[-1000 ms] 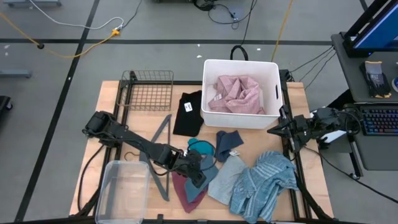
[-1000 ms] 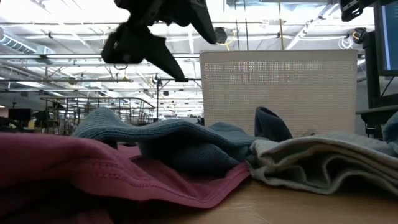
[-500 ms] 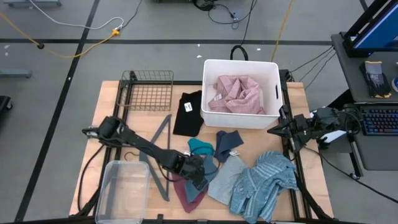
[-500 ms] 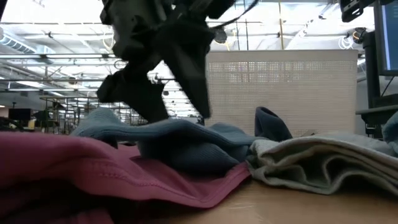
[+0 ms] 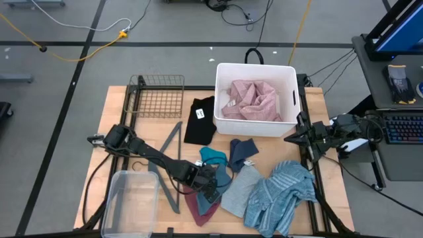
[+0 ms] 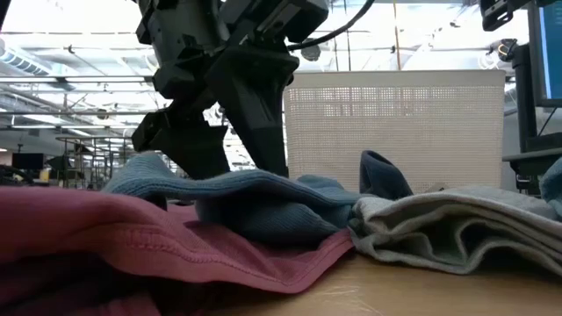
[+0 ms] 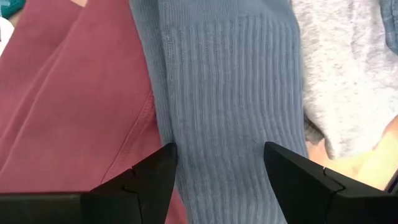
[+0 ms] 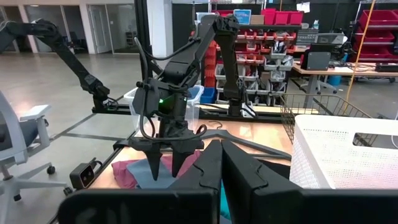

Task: Pick & Place Cloths
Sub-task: Put the gray sock in the gold wire basket

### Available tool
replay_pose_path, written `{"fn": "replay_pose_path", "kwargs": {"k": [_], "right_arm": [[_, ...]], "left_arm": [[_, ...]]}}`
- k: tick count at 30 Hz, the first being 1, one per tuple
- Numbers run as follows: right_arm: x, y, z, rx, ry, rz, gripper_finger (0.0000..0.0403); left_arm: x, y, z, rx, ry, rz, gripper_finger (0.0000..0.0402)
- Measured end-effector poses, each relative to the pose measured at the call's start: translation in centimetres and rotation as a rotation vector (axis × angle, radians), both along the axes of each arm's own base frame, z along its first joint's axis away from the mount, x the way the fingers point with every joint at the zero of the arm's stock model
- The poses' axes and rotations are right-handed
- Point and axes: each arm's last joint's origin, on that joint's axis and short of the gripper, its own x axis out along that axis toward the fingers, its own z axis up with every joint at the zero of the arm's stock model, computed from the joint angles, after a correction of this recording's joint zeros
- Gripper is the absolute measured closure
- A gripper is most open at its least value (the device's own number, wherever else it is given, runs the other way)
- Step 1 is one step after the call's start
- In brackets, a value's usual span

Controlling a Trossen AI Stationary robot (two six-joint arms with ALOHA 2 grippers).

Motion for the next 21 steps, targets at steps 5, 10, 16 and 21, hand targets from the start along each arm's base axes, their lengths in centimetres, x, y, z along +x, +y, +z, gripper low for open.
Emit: {"fn": "replay_pose_path", "kwargs": {"k": [5,10,16,21], "right_arm": [[0.0,0.0,0.0,-0.001,0.000,0.000,0.0403],[0.0,0.0,0.0,-0.002,0.004,0.000,0.0403],[0.0,0.0,0.0,-0.001,0.003,0.000,0.0403],[0.0,0.0,0.0,-0.001,0.004,0.000,0.0403]], "left_arm": [[0.0,0.0,-0.8,0.017,0.032,-0.008,0.0156],[-0.2,-0.1,-1.5,0.039,0.071,-0.033,0.0163],[-0.3,-0.1,-1.4,0.046,0.073,-0.033,0.0229],[-0.3,0.0,-1.4,0.042,0.074,-0.033,0.0300]]}}
